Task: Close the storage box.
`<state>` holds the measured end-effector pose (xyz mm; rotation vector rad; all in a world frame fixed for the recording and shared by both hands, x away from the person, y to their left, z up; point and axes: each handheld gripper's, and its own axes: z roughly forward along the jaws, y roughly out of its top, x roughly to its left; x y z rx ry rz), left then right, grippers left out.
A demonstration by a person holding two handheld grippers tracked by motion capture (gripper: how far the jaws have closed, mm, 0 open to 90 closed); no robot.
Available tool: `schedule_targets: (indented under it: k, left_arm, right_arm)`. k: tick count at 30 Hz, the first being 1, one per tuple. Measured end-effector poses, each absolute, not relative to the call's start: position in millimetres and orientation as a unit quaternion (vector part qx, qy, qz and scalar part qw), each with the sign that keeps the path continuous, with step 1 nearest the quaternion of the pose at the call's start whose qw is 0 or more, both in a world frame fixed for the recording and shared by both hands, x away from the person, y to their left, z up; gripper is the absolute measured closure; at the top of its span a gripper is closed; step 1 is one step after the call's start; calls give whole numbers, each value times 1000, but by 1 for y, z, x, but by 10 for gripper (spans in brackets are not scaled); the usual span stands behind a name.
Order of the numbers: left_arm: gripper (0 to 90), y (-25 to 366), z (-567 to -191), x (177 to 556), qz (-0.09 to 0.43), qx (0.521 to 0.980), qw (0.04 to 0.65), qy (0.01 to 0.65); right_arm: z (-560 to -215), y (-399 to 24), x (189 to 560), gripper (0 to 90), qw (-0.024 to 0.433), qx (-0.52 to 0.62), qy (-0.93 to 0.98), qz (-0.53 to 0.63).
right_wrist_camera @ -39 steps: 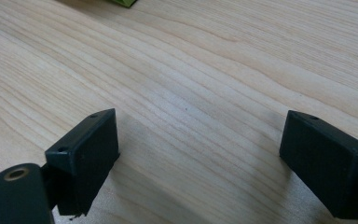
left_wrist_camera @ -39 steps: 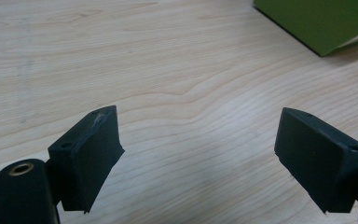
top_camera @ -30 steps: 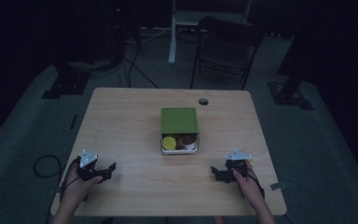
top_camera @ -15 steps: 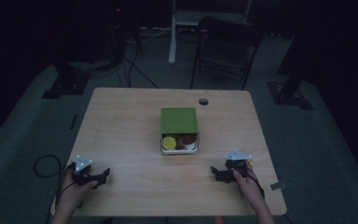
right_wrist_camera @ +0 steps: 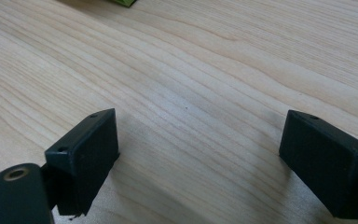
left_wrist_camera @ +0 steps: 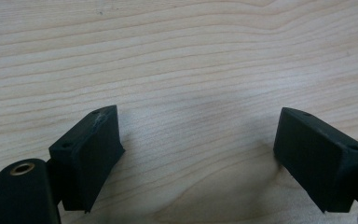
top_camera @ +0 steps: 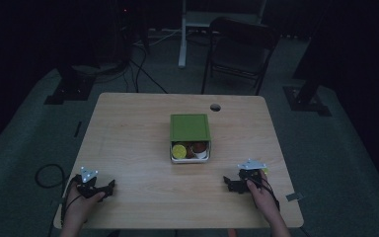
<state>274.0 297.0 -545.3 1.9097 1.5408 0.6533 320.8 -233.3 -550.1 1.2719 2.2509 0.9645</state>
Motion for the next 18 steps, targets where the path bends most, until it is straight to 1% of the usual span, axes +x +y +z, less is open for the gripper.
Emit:
schedule_targets:
  k: [2,4,8,12,18]
  left_arm:
    - [148,296,-545,274,247,715,295,584]
    - [143,293,-545,276,256,696,287,606]
    - [132,291,-546,277,261,682,281,623]
    - [99,291,-546,280,262,680,277,627]
    - [99,288,-546,283,267,665,272,642]
  right_arm:
    - [-550,-233,321,112,190,452,801,343]
    - [-550,-233,321,112,190,452,801,343]
    - [-550,-233,321,112,190,452,801,343]
    - [-550,-233,321,112,190,452,801,343]
    - [-550,-233,321,112,190,452,801,343]
